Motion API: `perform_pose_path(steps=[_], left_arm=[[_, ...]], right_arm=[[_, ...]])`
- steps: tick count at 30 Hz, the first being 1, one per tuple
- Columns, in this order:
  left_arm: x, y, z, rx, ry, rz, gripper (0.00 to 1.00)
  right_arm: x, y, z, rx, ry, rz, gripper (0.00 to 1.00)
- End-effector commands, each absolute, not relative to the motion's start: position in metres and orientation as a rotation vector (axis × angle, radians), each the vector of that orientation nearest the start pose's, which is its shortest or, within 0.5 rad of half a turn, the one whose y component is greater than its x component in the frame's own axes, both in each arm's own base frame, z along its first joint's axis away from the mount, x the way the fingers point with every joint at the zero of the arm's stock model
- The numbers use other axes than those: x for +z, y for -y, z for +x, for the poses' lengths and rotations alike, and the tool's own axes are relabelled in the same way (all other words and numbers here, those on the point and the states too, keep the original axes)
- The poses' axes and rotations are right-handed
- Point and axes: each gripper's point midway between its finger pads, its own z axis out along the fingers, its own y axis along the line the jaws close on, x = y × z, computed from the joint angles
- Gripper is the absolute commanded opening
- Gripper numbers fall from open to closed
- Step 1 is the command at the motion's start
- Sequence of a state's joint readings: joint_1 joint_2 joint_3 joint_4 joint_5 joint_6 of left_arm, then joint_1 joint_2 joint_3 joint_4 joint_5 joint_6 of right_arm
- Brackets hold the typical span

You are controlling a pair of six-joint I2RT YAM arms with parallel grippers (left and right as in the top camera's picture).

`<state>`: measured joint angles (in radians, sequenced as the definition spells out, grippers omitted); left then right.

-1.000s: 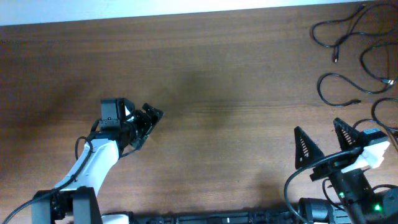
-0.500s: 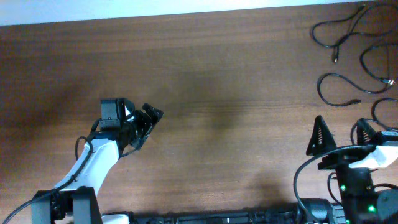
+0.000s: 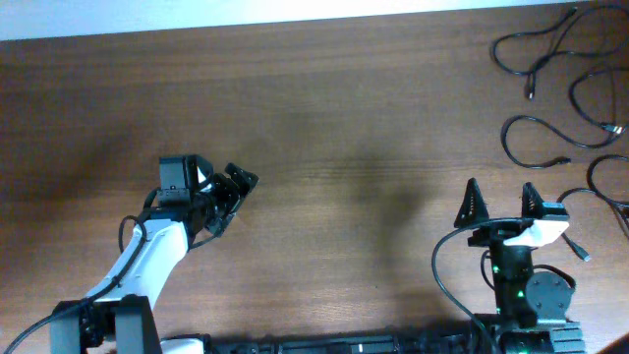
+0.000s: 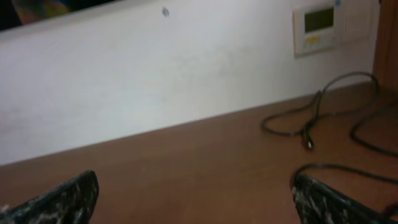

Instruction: Untangle cables

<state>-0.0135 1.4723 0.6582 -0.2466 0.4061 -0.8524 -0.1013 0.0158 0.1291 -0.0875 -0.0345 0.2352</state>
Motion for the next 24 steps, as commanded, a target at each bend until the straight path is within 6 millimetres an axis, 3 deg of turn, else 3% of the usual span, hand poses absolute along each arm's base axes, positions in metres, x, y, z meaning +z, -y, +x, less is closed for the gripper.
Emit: perform_pose_path(steps=[1,5,8,11,24], left_arm=[[0.038,0.069,0.319,-0.793,-2.552,-0.960,0.99],[0.038,0.069,0.319,-0.793,-2.552,-0.960,0.99],[0.038,0.069,0.319,-0.793,-2.552,-0.960,0.99],[0.038,0.069,0.319,-0.793,-2.552,-0.960,0.99],[0.038,0.069,0.319,-0.793,-2.552,-0.960,0.99]], right_arm=[[0.194,0.025,0.242,0.102,-1.518,0.258,0.99],[0.172,0.027,0.245,0.092,-1.561,0.273,0.98],[0.170,0.029,0.245,0.086,-1.567,0.279,0.98],[0.155,0.034,0.244,0.066,-1.622,0.308,0.98],[0.156,0.036,0.243,0.062,-1.619,0.312,0.99]])
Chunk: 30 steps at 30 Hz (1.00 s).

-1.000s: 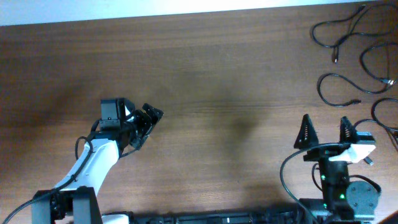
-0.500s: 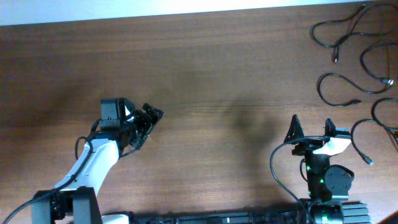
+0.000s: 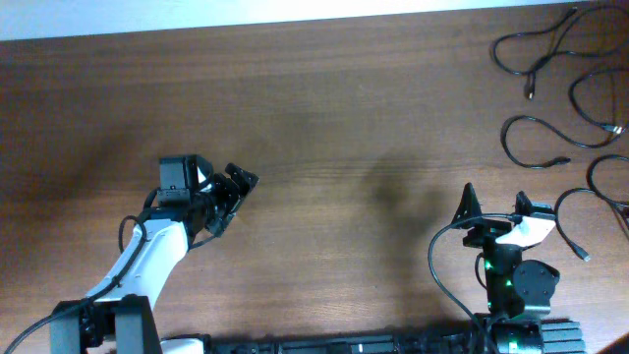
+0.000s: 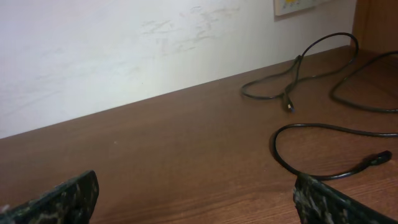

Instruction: Untangle cables

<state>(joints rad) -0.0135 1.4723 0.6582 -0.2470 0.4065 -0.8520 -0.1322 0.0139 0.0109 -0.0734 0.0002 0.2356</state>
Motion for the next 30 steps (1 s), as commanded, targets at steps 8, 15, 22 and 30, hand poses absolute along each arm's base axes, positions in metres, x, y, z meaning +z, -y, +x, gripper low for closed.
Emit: perform_pose_path(steps=[8,15,22,30], left_arm=[[0.038,0.069,0.319,-0.793,-2.552,-0.960,0.99],[0.038,0.069,0.319,-0.793,-2.552,-0.960,0.99],[0.038,0.069,0.319,-0.793,-2.552,-0.960,0.99],[0.038,0.069,0.319,-0.793,-2.552,-0.960,0.99]], right_arm=[[0.156,0.028,0.244,-0.033,-1.642,0.153,0.99],[0.156,0.023,0.245,-0.141,-1.650,-0.001,0.99],[0.156,0.023,0.245,-0.142,-1.650,0.000,0.98],[0.156,0.023,0.245,-0.142,-1.650,0.000,0.99]])
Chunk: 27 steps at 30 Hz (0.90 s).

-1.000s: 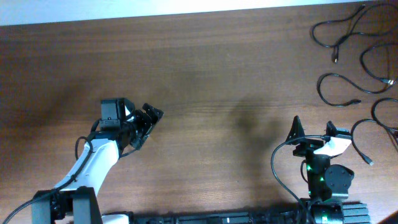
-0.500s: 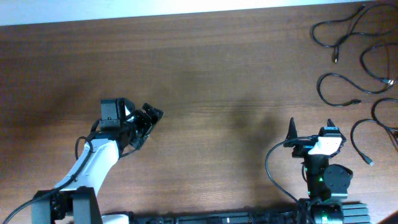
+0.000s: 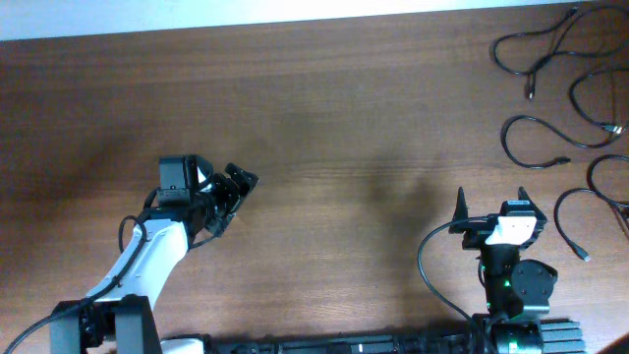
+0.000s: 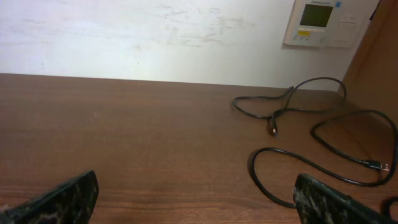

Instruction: Untangle cables

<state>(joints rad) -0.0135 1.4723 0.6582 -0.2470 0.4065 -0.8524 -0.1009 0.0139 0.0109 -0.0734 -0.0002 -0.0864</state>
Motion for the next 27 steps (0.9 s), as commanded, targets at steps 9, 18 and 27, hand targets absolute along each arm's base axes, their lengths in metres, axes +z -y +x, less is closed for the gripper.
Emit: perform_pose_path(steps=[9,18,27], left_arm=[[0.062,0.040,0.292,-0.548,-2.519,-1.019,0.99],[0.141,-0.020,0.245,-0.299,-1.959,-0.920,0.99],[0.181,-0.028,0.232,-0.188,-1.635,-0.528,0.99]], right_arm=[[0.156,0.023,0.245,-0.142,-1.650,0.000,0.98],[0.156,0.023,0.245,-0.142,-1.650,0.000,0.99],[0.156,0.023,0.245,-0.142,-1.650,0.000,0.98]])
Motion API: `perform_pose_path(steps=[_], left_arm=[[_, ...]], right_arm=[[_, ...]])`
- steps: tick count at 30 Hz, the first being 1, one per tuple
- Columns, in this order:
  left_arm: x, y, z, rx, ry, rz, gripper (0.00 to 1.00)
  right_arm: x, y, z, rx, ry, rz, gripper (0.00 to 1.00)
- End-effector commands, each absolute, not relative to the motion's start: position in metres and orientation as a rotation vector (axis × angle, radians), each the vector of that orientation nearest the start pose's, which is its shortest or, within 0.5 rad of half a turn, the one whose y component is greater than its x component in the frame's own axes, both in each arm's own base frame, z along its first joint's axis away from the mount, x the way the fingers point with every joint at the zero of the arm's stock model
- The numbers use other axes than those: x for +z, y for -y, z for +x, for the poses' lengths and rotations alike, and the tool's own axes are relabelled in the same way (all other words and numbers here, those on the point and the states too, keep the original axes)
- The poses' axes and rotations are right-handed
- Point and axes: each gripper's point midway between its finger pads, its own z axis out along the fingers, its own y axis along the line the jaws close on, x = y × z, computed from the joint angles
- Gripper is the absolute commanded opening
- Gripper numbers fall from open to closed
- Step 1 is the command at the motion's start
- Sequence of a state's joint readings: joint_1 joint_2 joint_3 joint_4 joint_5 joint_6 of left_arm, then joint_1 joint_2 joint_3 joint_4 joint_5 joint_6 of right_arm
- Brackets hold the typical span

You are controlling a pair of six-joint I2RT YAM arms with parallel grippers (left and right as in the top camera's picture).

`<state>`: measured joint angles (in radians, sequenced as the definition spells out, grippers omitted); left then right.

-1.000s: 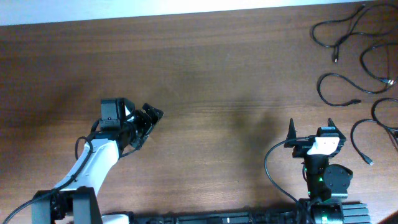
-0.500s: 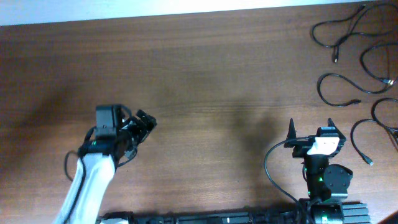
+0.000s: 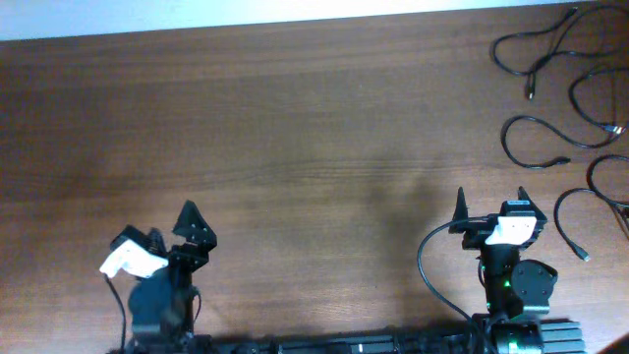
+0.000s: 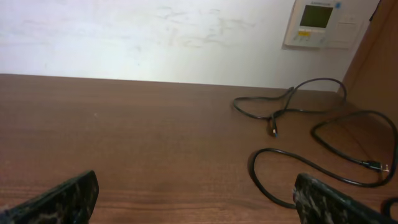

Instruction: Untangle cables

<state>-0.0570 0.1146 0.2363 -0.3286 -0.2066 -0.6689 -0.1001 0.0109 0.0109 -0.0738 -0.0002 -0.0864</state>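
Several black cables lie apart from one another at the table's far right: one looped cable [image 3: 536, 49] at the back, another cable [image 3: 536, 138] nearer, a third [image 3: 600, 93] at the edge. In the right wrist view the back cable [image 4: 280, 109] and a nearer loop [image 4: 311, 171] show ahead and to the right. My right gripper [image 3: 488, 200] [image 4: 196, 196] stands open at the front right, holding nothing. At the front left edge my left gripper [image 3: 169, 226] is folded back, open and empty.
The brown wooden table [image 3: 295, 118] ends at a white wall [image 4: 155, 37] behind. A wall thermostat [image 4: 320, 23] hangs above the cables. A further cable [image 3: 575, 216] curls just right of my right gripper.
My left arm, which reached out over the left middle of the table, now sits folded at the front left edge with its fingers spread. The right arm and the cables have not moved.
At first my left arm was stretched over the left of the table and my right gripper stood open at the front right. The right gripper then shifted a little left and turned toward the cables. The left arm kept still until it came back to the front edge.
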Motion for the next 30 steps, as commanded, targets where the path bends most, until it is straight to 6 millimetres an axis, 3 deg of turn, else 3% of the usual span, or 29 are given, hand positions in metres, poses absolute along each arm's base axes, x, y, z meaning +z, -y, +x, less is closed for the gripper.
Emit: perform_pose_path(steps=[1,5,9,11,30], left_arm=[[0.180,-0.029,0.233,-0.174,-1.622,-0.512,0.99],[0.180,-0.033,0.242,-0.115,-1.526,-0.435,0.99],[0.171,-0.005,0.246,-0.049,-1.586,-0.113,0.99],[0.155,0.011,0.245,-0.019,-1.655,0.068,0.99],[0.157,0.012,0.246,-0.022,-1.647,0.071,0.99]], right_arm=[[0.156,0.023,0.245,-0.142,-1.650,0.000,0.99],[0.156,0.023,0.245,-0.142,-1.650,0.000,0.99],[0.156,0.023,0.245,-0.142,-1.650,0.000,0.99],[0.156,0.023,0.245,-0.142,-1.650,0.000,0.99],[0.156,0.023,0.245,-0.142,-1.650,0.000,0.98]])
